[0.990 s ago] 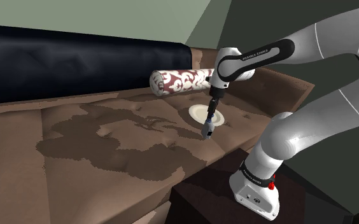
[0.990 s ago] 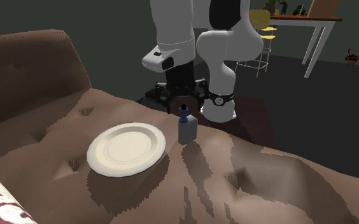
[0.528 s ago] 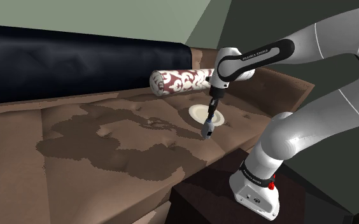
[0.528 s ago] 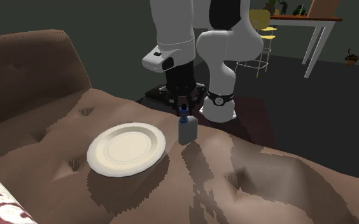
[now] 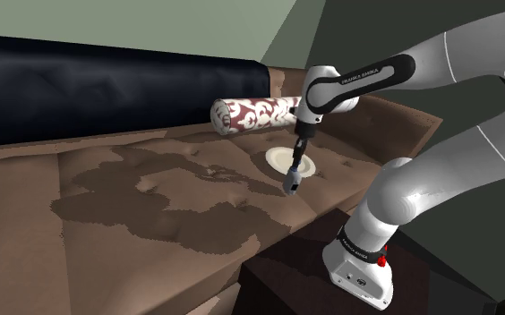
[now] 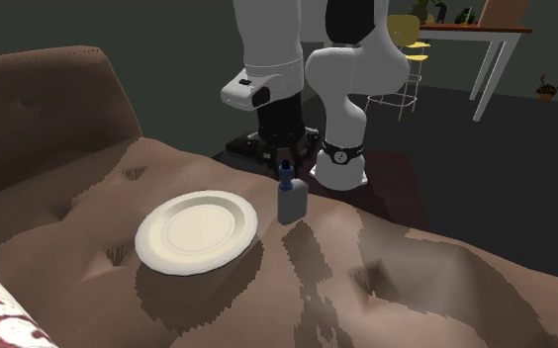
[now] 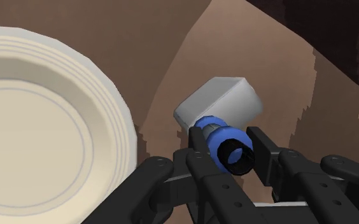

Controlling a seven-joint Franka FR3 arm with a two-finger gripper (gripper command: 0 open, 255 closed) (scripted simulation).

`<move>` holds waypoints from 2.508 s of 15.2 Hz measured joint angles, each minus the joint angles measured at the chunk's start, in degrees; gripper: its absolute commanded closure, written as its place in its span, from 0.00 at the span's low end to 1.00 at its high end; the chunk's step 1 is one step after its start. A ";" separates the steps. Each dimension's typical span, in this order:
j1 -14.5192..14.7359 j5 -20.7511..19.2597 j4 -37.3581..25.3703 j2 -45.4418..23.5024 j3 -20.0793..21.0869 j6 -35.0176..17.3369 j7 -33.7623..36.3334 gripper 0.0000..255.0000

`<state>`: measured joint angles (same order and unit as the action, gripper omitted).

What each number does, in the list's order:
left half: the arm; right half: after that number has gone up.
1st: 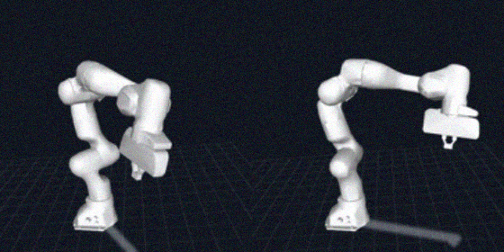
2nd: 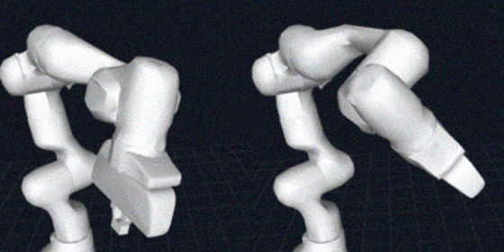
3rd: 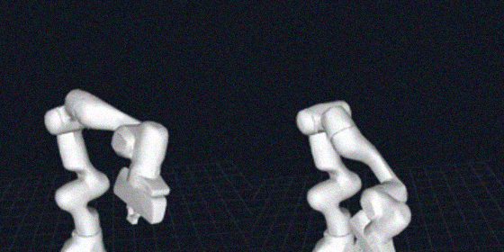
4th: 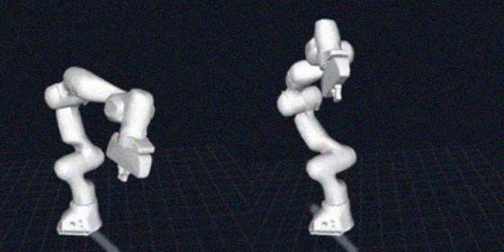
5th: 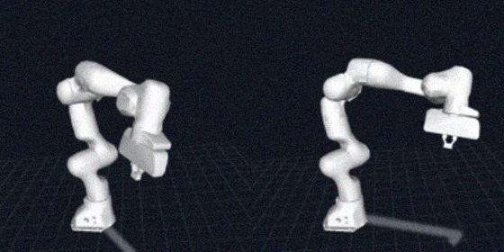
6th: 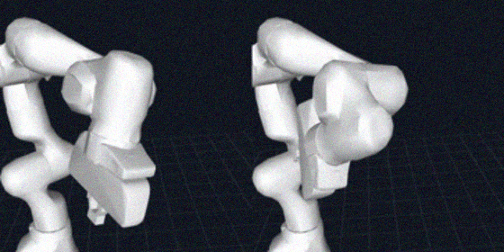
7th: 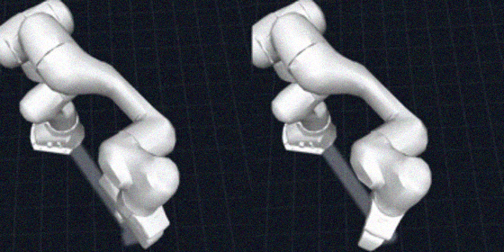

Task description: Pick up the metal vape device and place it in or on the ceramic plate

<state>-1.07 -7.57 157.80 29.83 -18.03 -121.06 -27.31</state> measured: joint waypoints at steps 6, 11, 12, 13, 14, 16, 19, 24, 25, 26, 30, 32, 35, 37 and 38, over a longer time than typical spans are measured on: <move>-0.07 0.21 -2.64 2.64 0.81 5.23 0.37 1.00; -0.12 0.43 -5.22 4.68 1.48 9.84 0.59 1.00; -0.07 0.53 -5.83 4.98 1.65 10.74 0.68 1.00; -0.09 0.55 -6.18 5.28 1.74 11.40 0.70 1.00; -0.07 0.63 -7.00 5.47 1.84 12.39 0.70 1.00; -0.05 0.75 -8.04 6.10 2.11 14.07 0.80 1.00; -0.39 0.25 -12.32 2.80 0.25 14.99 -1.51 1.00; -0.68 0.18 -22.00 -5.97 -4.26 15.75 -7.30 1.00; -0.92 0.10 -23.56 -7.17 -5.18 16.11 -8.60 1.00; -0.84 0.49 -26.01 -9.32 -6.10 16.41 -9.87 1.00; -1.07 2.35 -35.20 -17.26 -9.60 17.94 -15.28 1.00; -1.38 3.63 -39.78 -21.16 -11.13 18.90 -17.97 1.00; -1.59 4.49 -40.63 -23.53 -11.86 17.62 -19.35 1.00; -1.62 4.64 -39.64 -23.93 -11.96 16.29 -19.52 1.00; -1.63 4.77 -39.23 -24.24 -12.02 15.60 -19.63 1.00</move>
<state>-2.70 -2.80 118.57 5.59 -30.05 -105.46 -46.94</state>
